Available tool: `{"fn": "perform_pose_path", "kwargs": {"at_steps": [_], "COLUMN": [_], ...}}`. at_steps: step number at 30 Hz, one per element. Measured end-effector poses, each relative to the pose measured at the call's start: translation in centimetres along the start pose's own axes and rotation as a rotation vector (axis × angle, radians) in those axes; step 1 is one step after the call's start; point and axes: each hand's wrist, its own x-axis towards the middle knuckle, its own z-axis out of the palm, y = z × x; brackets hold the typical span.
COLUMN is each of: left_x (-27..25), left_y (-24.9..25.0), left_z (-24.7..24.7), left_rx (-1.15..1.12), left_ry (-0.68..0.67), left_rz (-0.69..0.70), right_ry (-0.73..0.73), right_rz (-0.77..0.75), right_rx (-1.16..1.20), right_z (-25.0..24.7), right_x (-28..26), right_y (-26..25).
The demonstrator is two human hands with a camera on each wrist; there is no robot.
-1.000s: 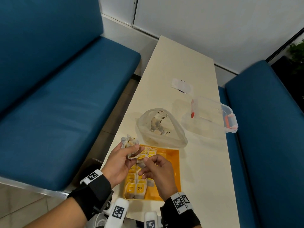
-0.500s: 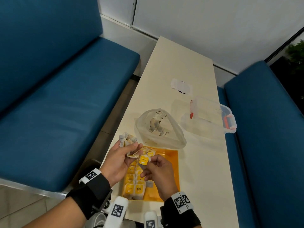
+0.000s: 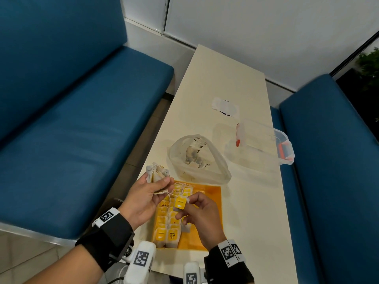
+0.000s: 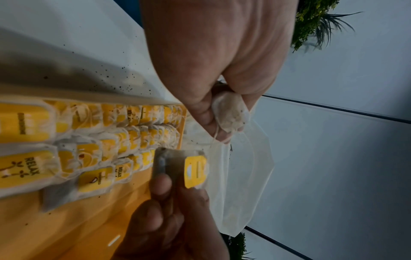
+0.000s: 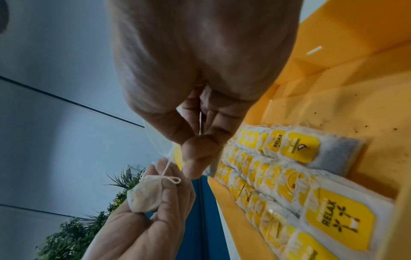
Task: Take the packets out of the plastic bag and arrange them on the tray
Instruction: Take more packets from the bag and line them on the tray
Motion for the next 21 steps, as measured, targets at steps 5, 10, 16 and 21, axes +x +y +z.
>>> {"fn": "perform_pose_path", "kwargs": {"at_steps": [5, 10, 16, 21], "left_x": [-0.02, -0.09, -0.22, -0.32], "left_y": [0.52, 0.75, 0.89, 1.07], "left_z": [0.21, 0.2, 0.07, -0.14], "left_rx": [-0.024, -0.049, -0.087, -0.104], "left_ry": [-0.004, 0.002, 0.009, 0.017], "left_rz": [-0.005, -0.008, -0.007, -0.004], "right_ry": [-0.065, -0.052, -0.111, -0.064], "right_rz": [-0.01, -0.056, -0.008, -0.067], "right_rx": [0.082, -0.112, -0.008, -0.277], "right_z": [-0.5, -0.23, -0.63, -0.6], "right_x": [-0.2, -0.11, -0.44, -0.16], "right_y": [0.04, 0.12, -0.17, 0.66]}}
